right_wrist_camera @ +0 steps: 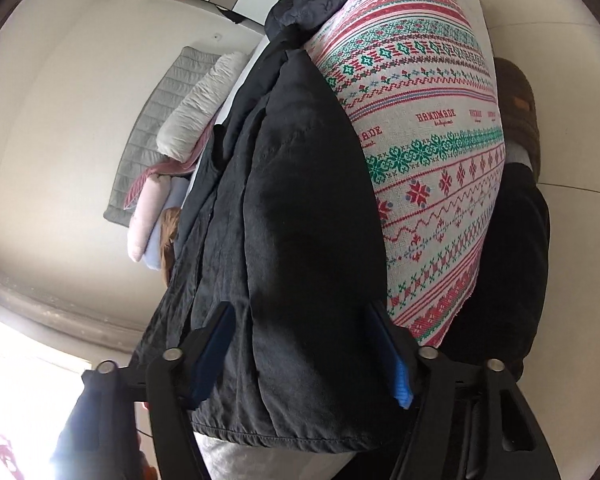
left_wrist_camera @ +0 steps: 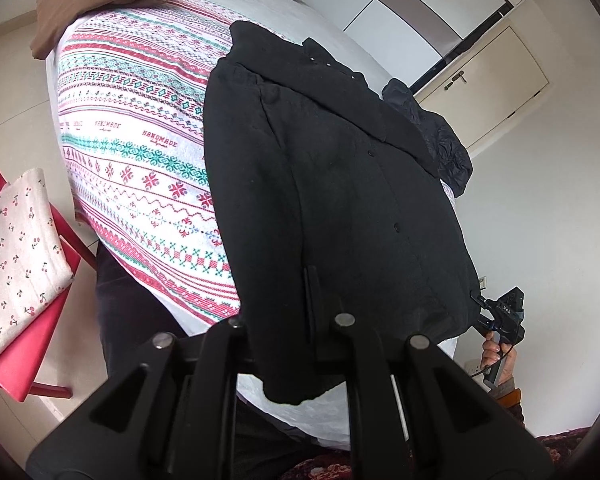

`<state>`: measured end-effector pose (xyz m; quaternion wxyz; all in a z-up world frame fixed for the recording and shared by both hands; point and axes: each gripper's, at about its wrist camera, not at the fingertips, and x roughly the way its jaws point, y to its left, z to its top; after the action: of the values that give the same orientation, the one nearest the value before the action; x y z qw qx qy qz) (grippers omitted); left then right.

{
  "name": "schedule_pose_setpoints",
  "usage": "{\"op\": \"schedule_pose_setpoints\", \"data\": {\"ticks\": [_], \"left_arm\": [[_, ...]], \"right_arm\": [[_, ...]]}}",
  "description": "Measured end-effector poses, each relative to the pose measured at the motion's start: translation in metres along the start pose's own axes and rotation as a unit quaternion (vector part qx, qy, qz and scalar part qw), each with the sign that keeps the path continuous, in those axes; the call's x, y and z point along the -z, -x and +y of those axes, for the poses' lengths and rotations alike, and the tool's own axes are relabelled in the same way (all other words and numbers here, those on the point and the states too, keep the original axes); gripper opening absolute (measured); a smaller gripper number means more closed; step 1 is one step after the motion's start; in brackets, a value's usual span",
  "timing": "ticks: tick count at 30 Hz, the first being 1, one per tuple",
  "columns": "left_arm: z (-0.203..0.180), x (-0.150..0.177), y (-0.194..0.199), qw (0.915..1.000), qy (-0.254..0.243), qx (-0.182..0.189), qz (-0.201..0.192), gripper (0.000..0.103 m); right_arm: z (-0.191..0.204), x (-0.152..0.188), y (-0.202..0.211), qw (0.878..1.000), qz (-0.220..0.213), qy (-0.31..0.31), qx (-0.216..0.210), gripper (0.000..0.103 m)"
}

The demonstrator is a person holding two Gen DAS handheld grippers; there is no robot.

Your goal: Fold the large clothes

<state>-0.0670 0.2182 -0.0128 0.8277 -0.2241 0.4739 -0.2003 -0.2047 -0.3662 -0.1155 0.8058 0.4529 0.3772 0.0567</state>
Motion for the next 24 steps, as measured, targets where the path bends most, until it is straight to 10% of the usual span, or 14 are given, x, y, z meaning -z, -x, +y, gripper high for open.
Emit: {"op": "schedule_pose_setpoints", "data": {"ticks": [1,4,13,24], "left_arm": [[0.000,0.000,0.000,1.0000,-0.001,0.000,0.001,0.013],[-0.003,-0.004,0.002,1.0000,-0.005,0.007,-0.005,0.012],[-0.046,-0.093,0.018,0.9941,-0.060,0.027,-0.087,0.009],[-0.047,-0.275,-0.054,0.9803,-0.063,-0.076,-0.171,0.009]], "right_arm": [[0.004,0.002,0.006,1.000,-0.004,0.003,-0.001,0.025],[0.025,0.002,0.027,0.999,-0.029,0.021,-0.007,0.010],[0.157,-0.059,0.042,0.982,-0.107,0.145,-0.052,0.006],[0.229,-0.227,-0.035,0.969,-0.188,0.159,0.024,0.006]]}}
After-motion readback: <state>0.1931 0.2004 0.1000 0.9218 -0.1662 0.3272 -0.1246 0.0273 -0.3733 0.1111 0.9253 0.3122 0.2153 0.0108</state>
